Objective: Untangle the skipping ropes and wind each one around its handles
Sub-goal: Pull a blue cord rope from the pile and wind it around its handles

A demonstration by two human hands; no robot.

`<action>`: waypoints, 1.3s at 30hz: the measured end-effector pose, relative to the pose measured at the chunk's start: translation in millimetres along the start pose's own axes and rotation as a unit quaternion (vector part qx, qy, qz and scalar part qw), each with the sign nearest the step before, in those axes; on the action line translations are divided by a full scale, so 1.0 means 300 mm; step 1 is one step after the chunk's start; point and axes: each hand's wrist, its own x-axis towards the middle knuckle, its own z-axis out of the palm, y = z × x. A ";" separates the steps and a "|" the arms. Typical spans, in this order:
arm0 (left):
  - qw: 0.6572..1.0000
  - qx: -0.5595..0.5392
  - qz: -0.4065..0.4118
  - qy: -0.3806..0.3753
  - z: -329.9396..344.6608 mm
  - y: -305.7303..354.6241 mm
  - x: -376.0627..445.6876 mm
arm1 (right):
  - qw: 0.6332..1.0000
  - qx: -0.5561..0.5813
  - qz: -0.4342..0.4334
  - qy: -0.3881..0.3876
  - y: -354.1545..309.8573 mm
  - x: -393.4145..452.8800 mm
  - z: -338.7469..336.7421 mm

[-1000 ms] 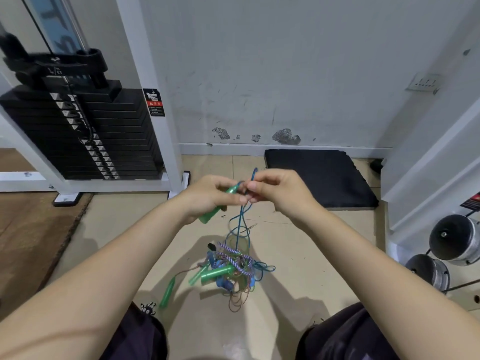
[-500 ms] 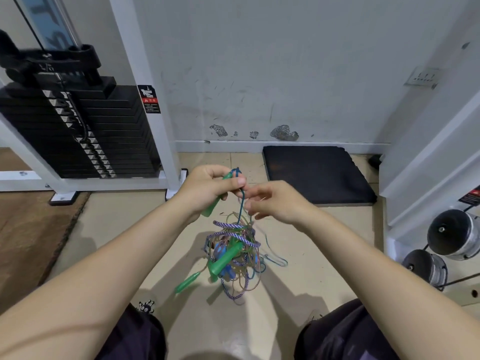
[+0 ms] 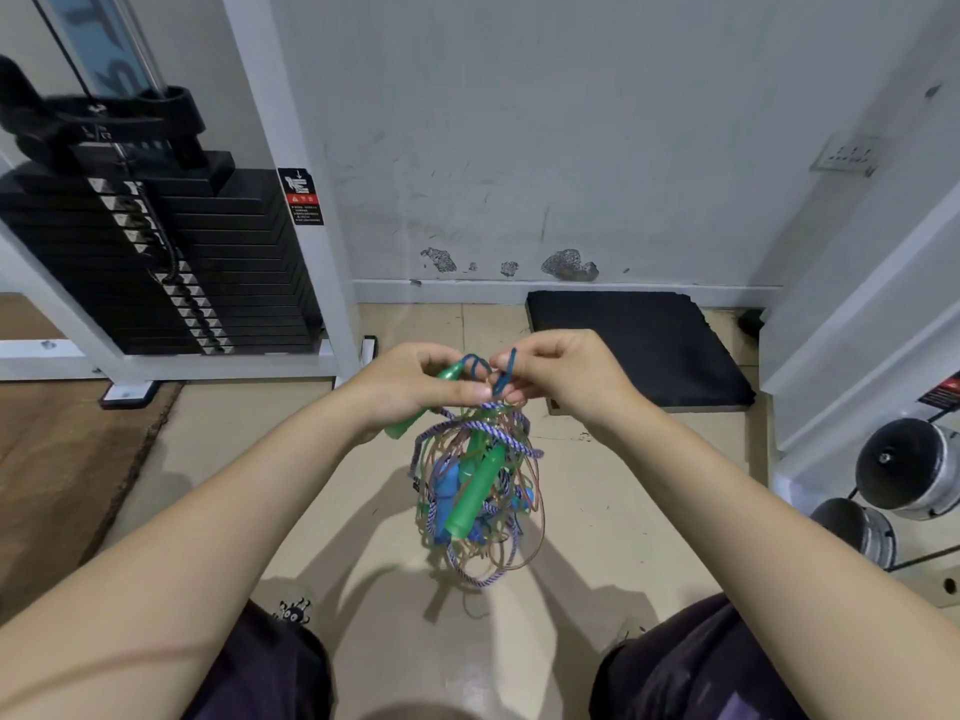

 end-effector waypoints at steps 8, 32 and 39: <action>0.999 0.041 0.015 0.009 0.027 -0.007 -0.008 | 0.994 0.102 0.000 0.037 -0.023 -0.012 -0.033; 0.997 0.071 0.011 0.040 0.052 0.036 -0.044 | 0.993 0.075 -0.045 0.077 -0.051 -0.030 -0.037; 0.997 0.045 0.045 0.049 0.083 0.036 -0.038 | 0.995 0.087 -0.037 0.009 -0.057 -0.047 -0.018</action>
